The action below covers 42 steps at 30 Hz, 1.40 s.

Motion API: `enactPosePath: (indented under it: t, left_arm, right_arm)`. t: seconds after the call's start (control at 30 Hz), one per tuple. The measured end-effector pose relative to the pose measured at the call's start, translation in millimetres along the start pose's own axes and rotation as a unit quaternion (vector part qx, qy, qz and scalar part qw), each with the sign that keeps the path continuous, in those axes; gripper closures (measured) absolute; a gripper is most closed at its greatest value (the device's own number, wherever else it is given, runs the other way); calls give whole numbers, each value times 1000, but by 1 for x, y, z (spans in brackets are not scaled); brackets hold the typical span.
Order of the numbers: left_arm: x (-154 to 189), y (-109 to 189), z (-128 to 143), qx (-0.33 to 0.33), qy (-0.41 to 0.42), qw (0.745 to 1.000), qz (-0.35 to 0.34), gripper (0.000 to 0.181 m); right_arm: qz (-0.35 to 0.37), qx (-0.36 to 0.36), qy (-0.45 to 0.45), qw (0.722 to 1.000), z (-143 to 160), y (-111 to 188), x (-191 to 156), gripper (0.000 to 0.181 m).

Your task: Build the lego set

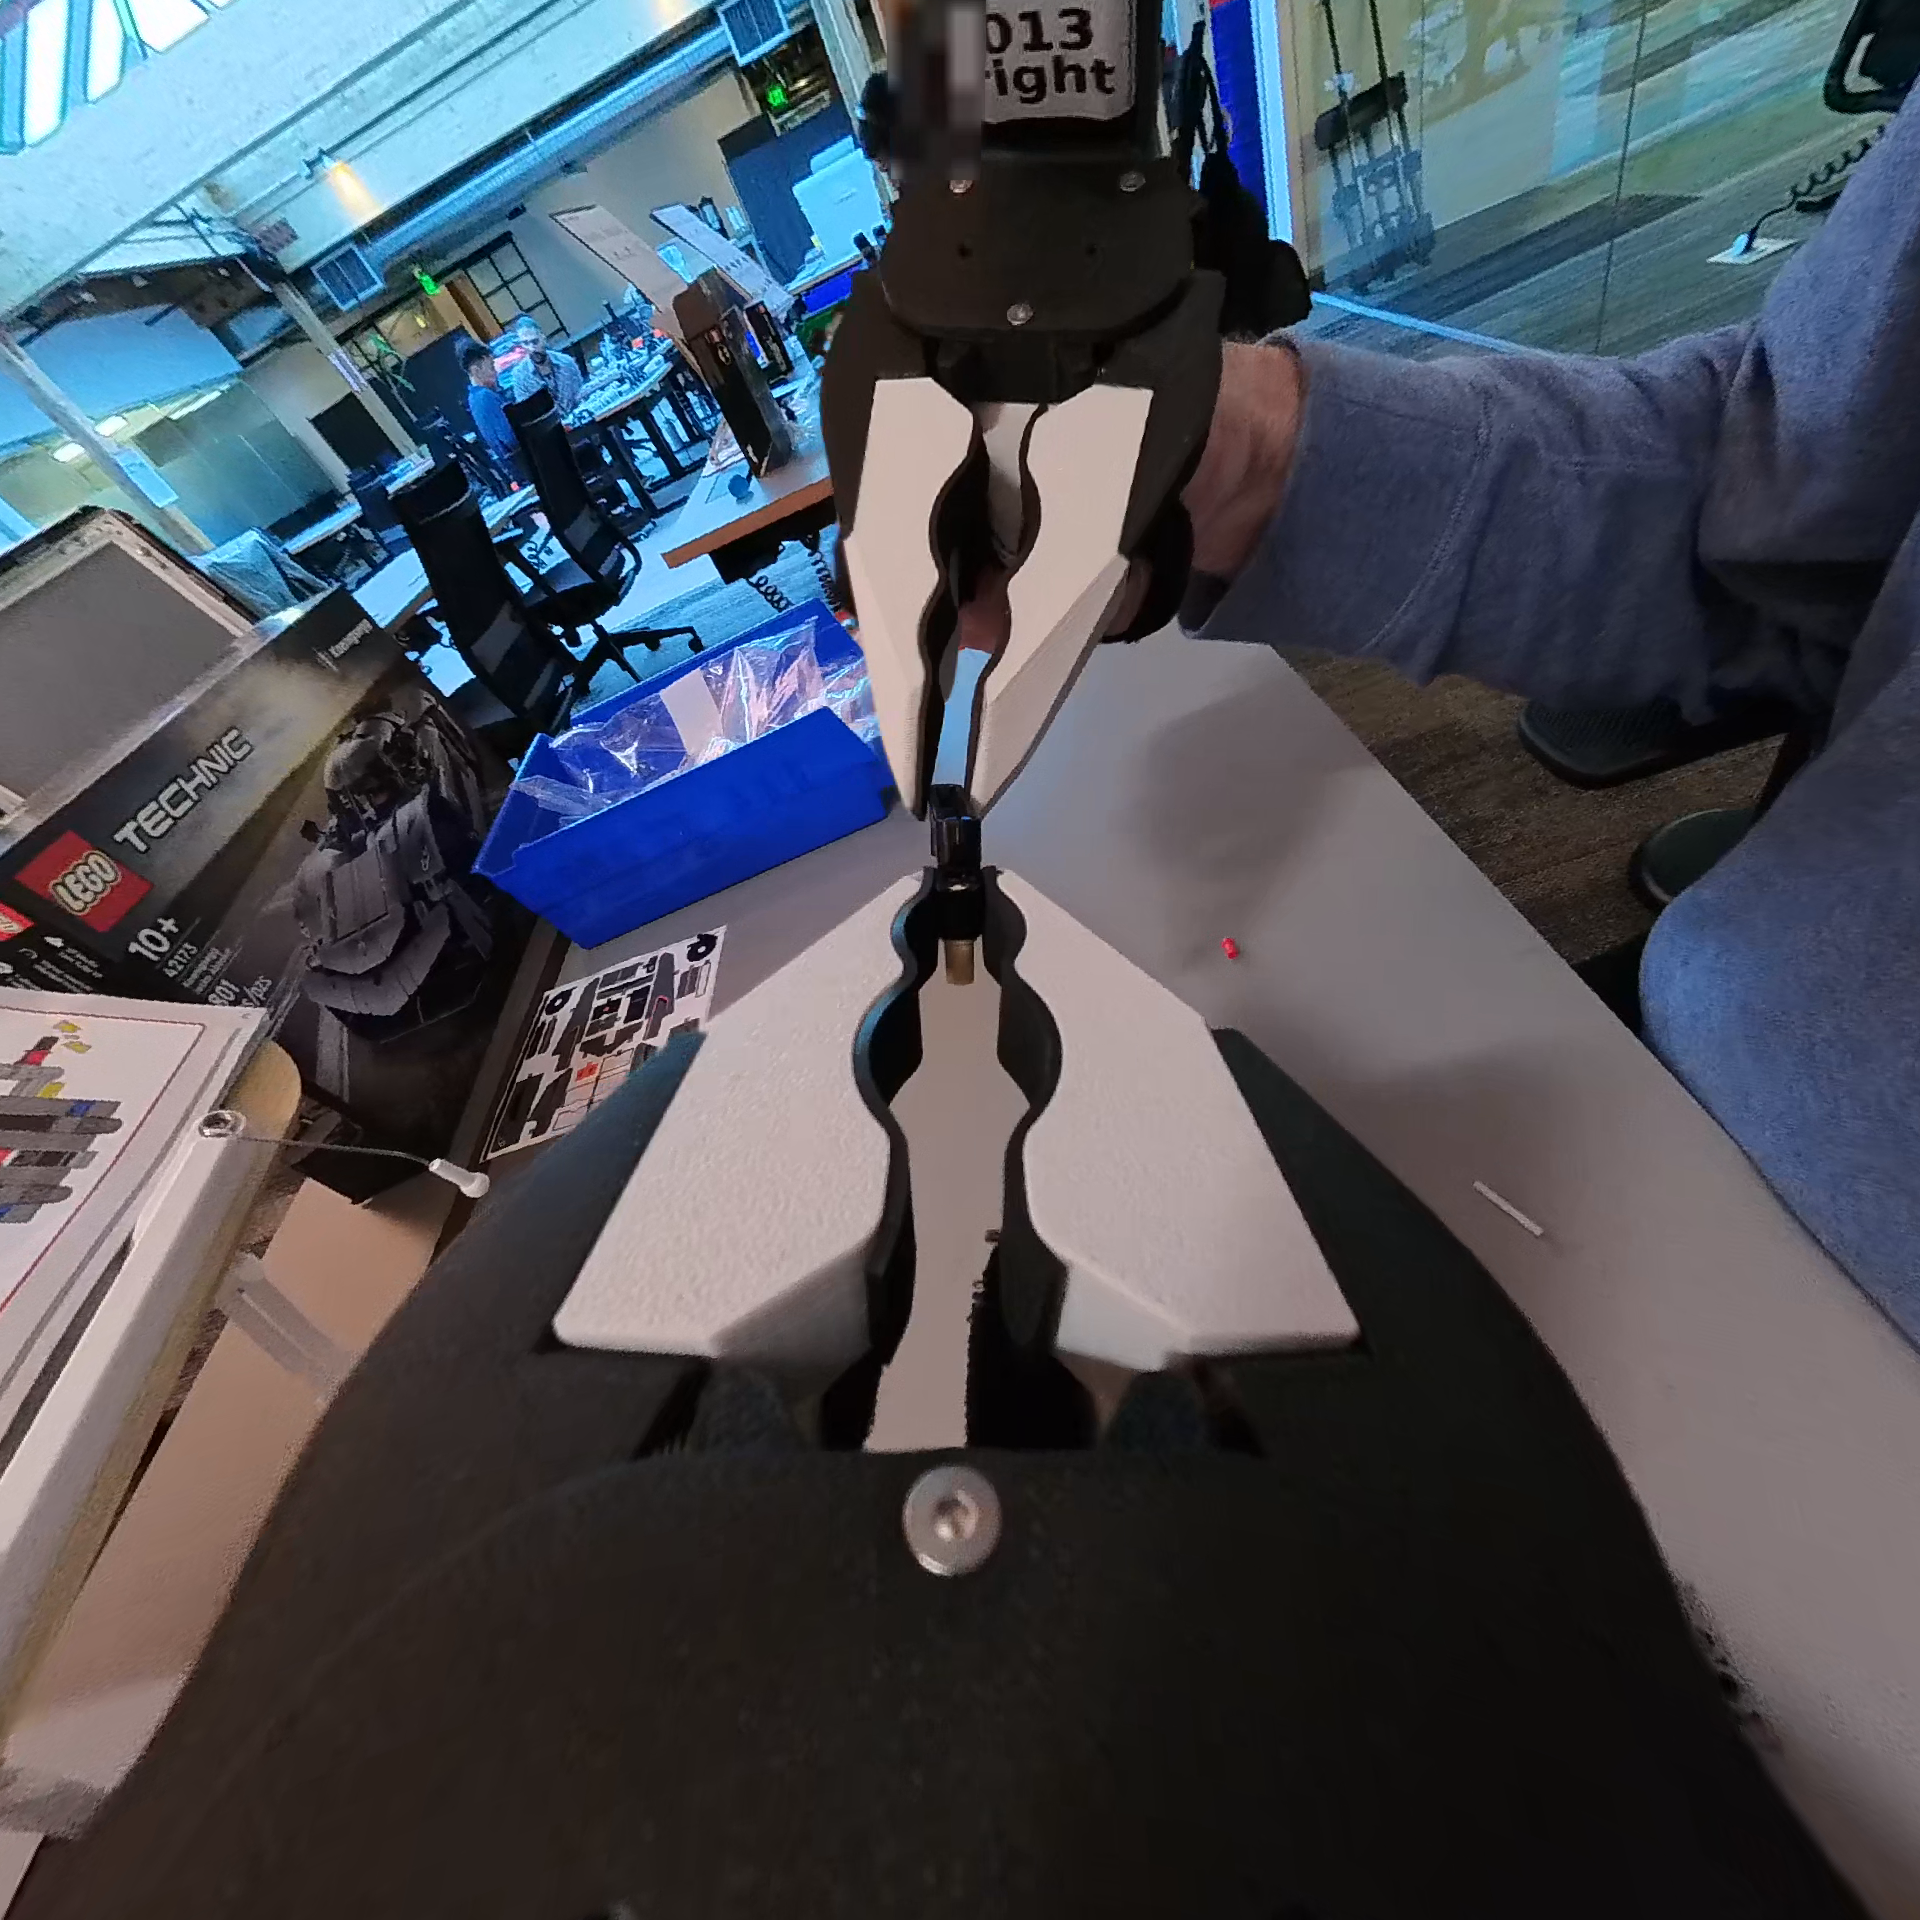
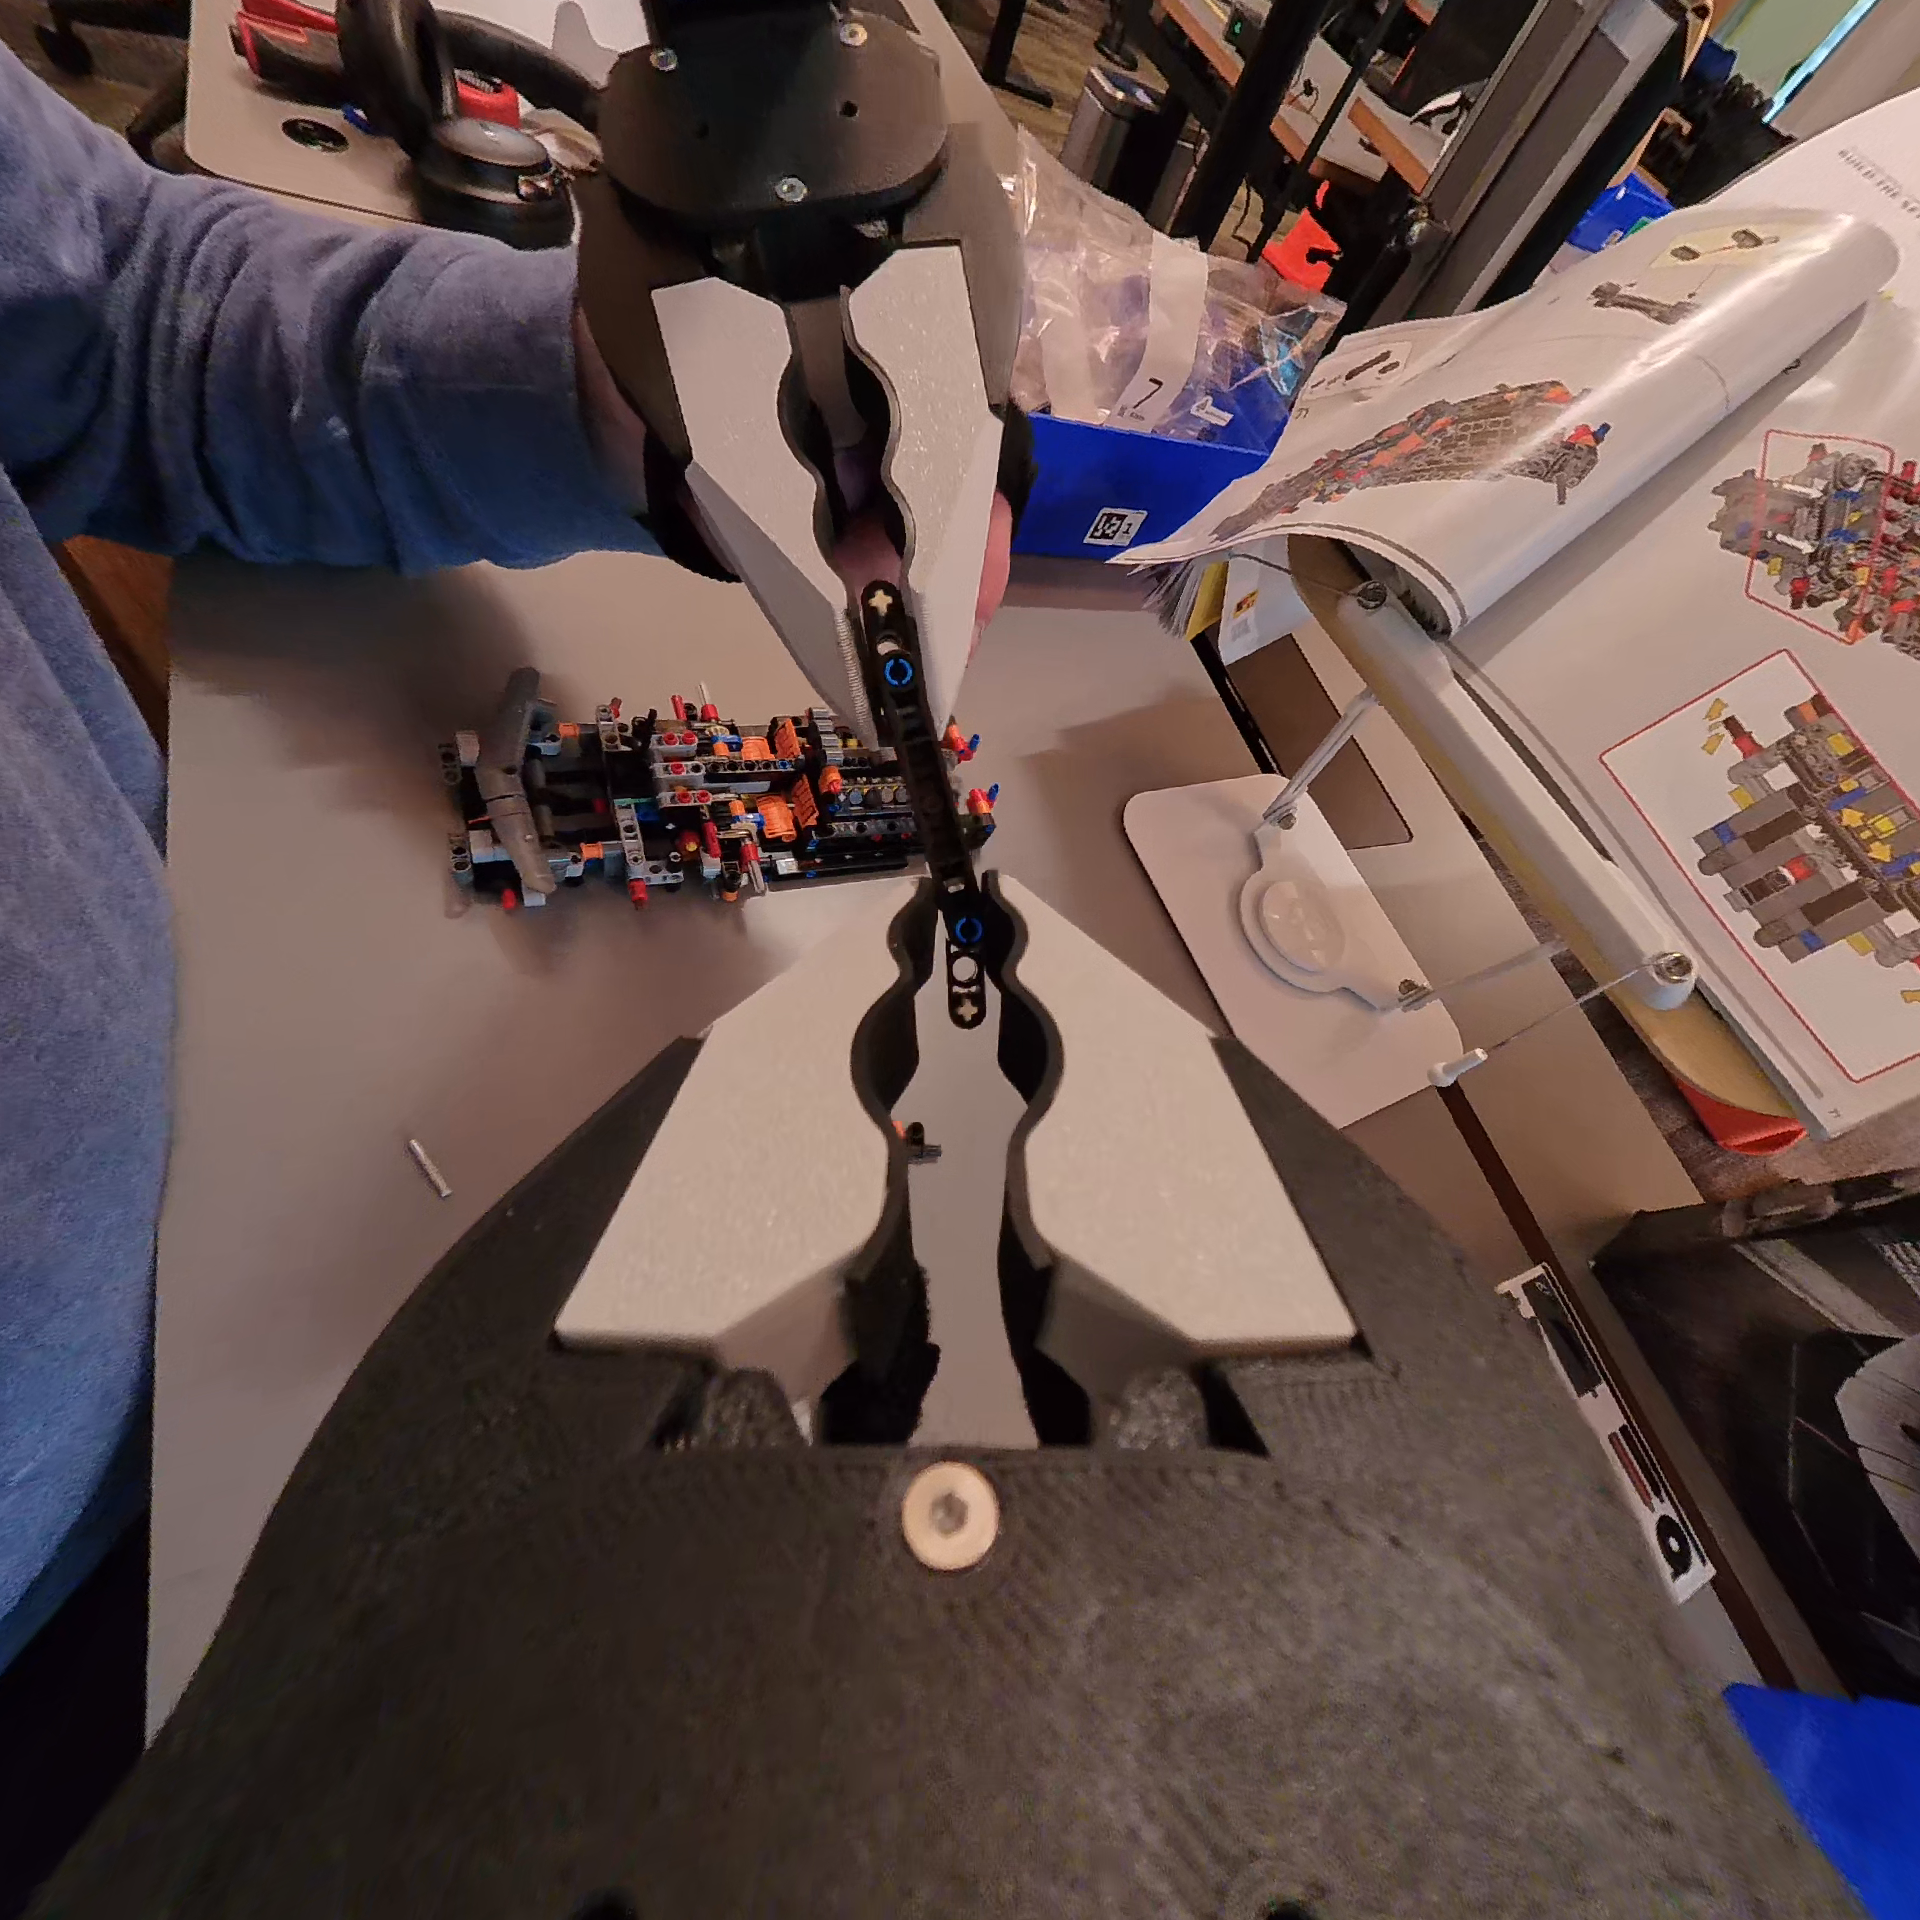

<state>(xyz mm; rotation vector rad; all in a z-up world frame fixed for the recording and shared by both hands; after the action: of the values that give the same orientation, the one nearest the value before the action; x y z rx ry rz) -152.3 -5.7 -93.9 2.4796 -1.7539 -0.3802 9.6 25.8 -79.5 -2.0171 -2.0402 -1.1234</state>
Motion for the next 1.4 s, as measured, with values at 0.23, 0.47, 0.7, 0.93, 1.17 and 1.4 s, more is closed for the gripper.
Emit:
enactPosePath:
  t: [0.23,0.47,0.7,0.93,1.17,1.4]
  left_arm:
    - [5,7,-5,12,18,999,48,177]
    - [8,9,-7,12,18,998,63,177]
    - [11,12,-9,19,26,996,83,177]
    - [13,18,-12,29,35,994,99,177]
    - [20,26,-16,21,48,994,101,177]
    - [30,33,-19,-1,52,995,90,176]
  right_arm:
    - [-27,21,9,999,-9,4,-7,176]
    - [-36,28,16,999,-13,6,-10,176]
    - [-48,41,16,998,-17,8,-13,176]
    - [-55,53,20,997,-25,8,-16,176]
    - [-72,85,15,994,-30,6,-20,176]
    - [-99,119,-1,988,-28,-2,-24,177]
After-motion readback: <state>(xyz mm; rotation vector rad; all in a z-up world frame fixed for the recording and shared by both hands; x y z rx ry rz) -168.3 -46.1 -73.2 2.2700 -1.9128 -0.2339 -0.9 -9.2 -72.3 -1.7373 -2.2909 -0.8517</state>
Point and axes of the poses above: each gripper's, where its closed fingertips meet, y back along the fingers, z out of its underside, x = y × z across the jaws, the point moved 8 cm from there along y, back along the fingers, and after that the axes turned 13 degrees about y, right-handed, at the moved point
